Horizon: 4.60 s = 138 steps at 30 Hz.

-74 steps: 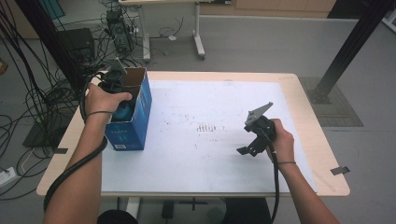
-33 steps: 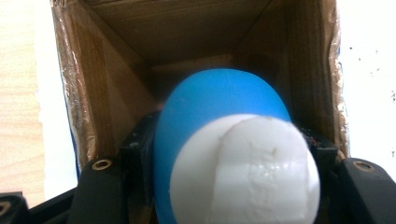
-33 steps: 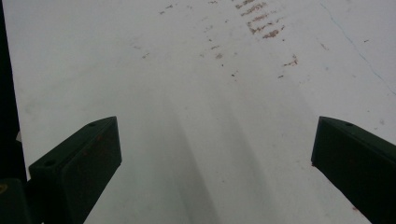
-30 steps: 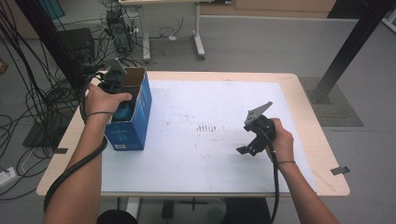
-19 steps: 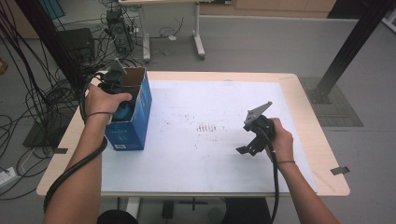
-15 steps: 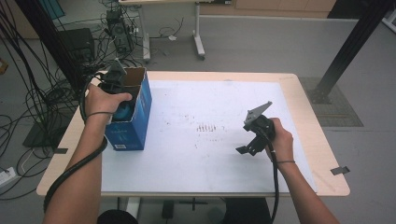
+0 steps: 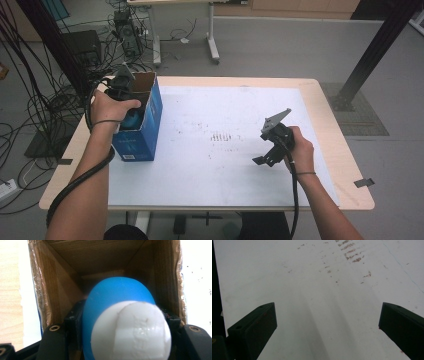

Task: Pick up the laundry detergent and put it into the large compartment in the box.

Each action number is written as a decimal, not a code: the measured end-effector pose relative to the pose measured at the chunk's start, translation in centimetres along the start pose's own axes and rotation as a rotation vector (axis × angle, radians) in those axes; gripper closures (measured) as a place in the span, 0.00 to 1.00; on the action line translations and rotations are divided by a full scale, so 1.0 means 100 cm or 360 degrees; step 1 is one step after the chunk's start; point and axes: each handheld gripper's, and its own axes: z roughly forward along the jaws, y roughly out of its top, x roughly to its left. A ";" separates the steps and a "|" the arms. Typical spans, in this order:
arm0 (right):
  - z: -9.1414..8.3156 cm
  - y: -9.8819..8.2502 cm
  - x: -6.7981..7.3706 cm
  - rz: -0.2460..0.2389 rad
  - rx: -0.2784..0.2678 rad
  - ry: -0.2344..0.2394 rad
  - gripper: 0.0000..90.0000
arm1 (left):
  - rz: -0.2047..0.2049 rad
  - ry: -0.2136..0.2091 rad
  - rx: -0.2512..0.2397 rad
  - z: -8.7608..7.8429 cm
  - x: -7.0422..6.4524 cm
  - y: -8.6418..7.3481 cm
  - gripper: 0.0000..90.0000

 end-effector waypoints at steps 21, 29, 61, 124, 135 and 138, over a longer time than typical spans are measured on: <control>0.000 -0.001 0.000 0.0002 -0.0004 -0.0001 0.02 | -0.0032 0.0002 -0.0005 0.000 0.001 -0.001 0.42; 0.000 -0.002 0.000 0.0009 -0.0005 0.0002 0.02 | -0.0039 0.0005 -0.0017 0.000 0.001 0.000 0.42; -0.004 -0.001 0.002 -0.0004 -0.0019 -0.0009 0.02 | -0.0023 0.0052 -0.0119 -0.034 -0.005 0.000 0.32; -0.012 0.008 0.004 -0.0025 -0.0025 -0.0030 0.02 | 0.0546 -0.0312 -0.0275 -0.127 -0.129 -0.009 0.10; -0.016 0.005 0.003 -0.0014 -0.0028 -0.0039 0.02 | 0.0637 -0.0387 -0.0217 -0.108 -0.161 -0.009 0.10; -0.016 0.004 0.003 -0.0013 -0.0026 -0.0040 0.02 | 0.0653 -0.0395 -0.0192 -0.099 -0.169 -0.009 0.10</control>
